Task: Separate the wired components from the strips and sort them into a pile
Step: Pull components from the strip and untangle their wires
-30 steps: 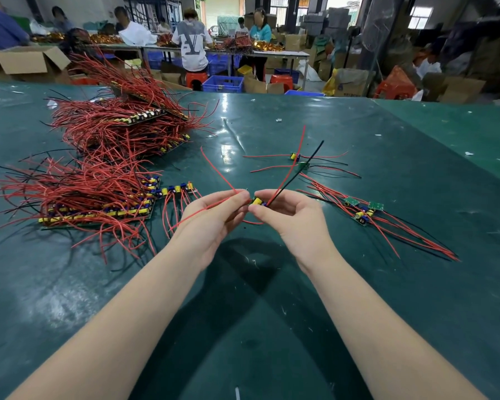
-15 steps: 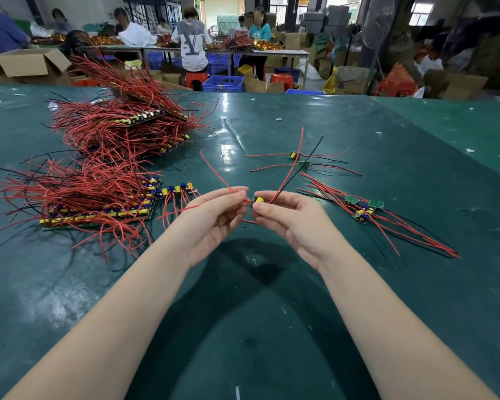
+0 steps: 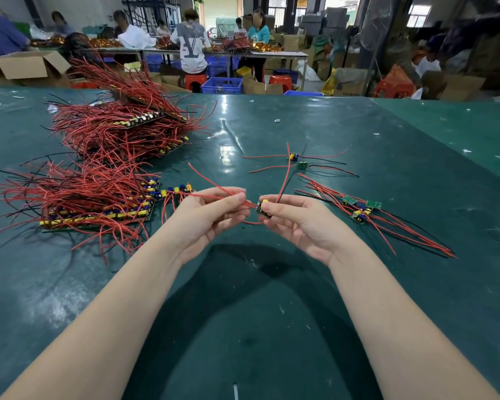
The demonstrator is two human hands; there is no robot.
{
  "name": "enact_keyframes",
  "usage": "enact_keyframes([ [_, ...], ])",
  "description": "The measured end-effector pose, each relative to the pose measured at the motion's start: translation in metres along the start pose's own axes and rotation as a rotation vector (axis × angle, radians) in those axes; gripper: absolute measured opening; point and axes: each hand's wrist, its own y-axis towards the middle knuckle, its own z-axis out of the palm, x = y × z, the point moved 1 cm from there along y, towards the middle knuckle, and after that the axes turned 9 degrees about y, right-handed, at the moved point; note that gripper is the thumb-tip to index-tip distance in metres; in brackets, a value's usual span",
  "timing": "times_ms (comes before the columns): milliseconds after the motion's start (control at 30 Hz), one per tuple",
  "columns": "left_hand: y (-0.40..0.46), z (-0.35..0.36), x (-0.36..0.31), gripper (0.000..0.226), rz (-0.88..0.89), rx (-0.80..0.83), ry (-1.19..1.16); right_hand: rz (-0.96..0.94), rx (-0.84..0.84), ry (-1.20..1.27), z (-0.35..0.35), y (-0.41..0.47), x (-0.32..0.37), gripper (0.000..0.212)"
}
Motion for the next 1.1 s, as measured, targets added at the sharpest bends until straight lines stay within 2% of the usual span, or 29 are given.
enact_keyframes([
  [233, 0.0023, -0.0031, 0.0002, 0.007, -0.054, 0.022, -0.048, -0.084, 0.027, -0.073, -0.0013, 0.001, -0.0006, 0.018],
  [400, 0.0032, -0.0082, -0.0033, 0.021, -0.011, 0.001, -0.025, -0.077, -0.013, -0.06, -0.005, 0.0009, 0.0013, 0.016],
  [533, 0.0002, -0.0079, -0.0052, 0.009, -0.046, 0.011, -0.04, -0.057, -0.022, -0.057, -0.0052, 0.0001, 0.0016, 0.021],
  [733, -0.003, -0.0057, -0.0064, 0.011, -0.122, 0.053, -0.095, -0.072, 0.014, -0.044, -0.0018, -0.0028, 0.0039, 0.023],
  [833, -0.0021, -0.0038, -0.0066, 0.015, -0.082, 0.053, -0.114, -0.08, 0.003, -0.043, -0.0025, -0.0033, 0.0041, 0.022],
  [933, -0.0003, -0.0011, -0.0067, 0.028, -0.019, 0.009, -0.089, -0.08, -0.014, -0.023, -0.0047, -0.0025, 0.0046, 0.022],
  [1100, 0.0001, -0.0003, -0.0053, 0.019, 0.076, -0.077, -0.013, -0.062, -0.011, -0.033, -0.0054, -0.001, 0.003, 0.023],
])
